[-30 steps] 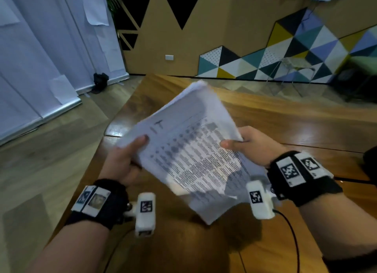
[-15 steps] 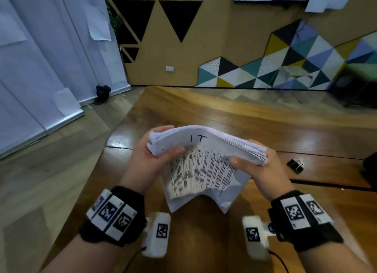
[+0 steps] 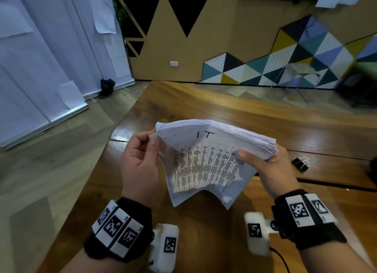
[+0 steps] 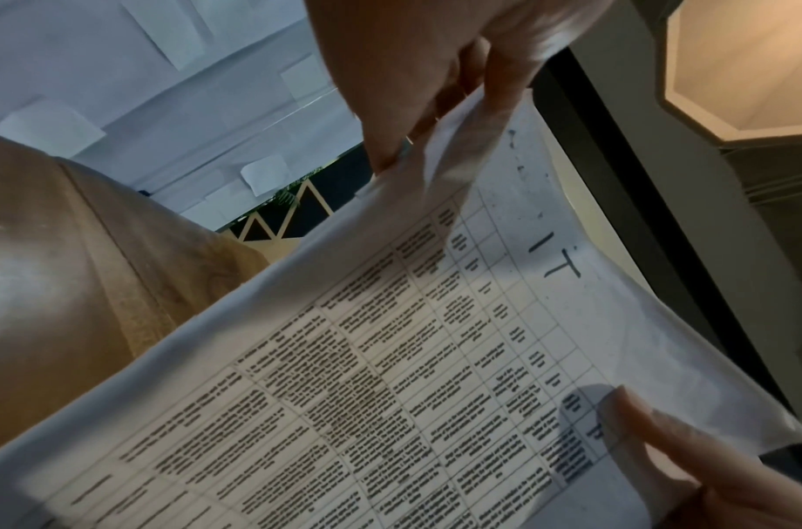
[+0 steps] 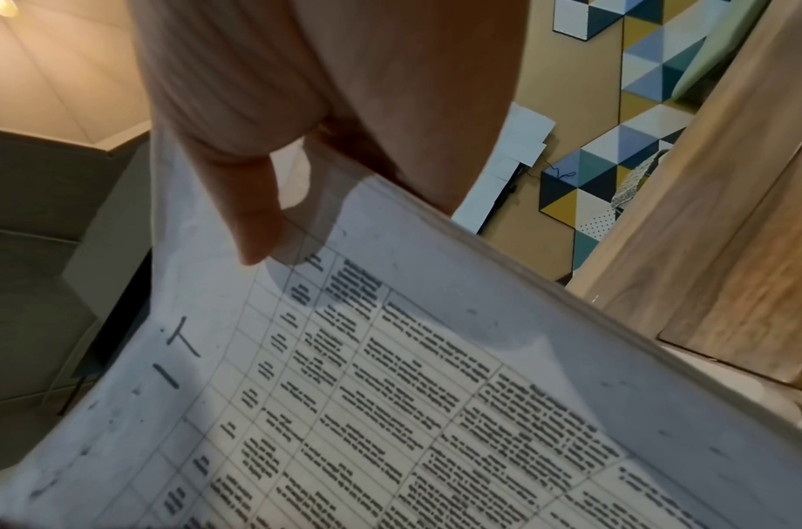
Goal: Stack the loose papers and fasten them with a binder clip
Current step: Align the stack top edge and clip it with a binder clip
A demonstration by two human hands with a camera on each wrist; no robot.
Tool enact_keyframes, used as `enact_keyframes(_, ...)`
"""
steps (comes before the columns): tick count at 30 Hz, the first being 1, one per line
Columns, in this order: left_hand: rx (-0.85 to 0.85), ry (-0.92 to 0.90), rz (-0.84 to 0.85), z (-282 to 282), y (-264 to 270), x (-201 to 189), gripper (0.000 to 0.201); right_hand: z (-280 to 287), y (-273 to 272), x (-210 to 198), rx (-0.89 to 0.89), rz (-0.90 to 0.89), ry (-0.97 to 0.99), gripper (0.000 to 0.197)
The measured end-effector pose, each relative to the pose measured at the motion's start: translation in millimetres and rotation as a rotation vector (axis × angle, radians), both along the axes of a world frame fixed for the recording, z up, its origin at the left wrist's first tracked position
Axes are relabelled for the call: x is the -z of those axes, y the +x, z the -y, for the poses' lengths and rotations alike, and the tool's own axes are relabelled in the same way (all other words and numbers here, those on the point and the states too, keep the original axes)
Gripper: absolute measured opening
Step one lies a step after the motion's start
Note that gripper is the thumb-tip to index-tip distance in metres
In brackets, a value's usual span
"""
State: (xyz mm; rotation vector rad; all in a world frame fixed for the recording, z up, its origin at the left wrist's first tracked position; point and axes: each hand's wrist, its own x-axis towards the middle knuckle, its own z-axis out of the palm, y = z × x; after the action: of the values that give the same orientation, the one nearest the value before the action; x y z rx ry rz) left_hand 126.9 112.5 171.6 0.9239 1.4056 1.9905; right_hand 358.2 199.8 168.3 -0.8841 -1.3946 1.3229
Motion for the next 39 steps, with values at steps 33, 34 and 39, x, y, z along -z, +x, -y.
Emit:
enact_keyframes(33,-0.013,0.013,-0.282,1,-15,-11,0.019,-3,3,1,-0.022,-0.042,0.013,0.036)
enact_keyframes(34,-0.012,0.023,-0.305,1,-16,-11,0.019,-3,4,1,-0.021,-0.037,0.013,0.039)
enact_keyframes(39,0.044,0.047,-0.407,0,-23,-13,0.022,-5,8,1,-0.066,-0.049,0.012,0.052)
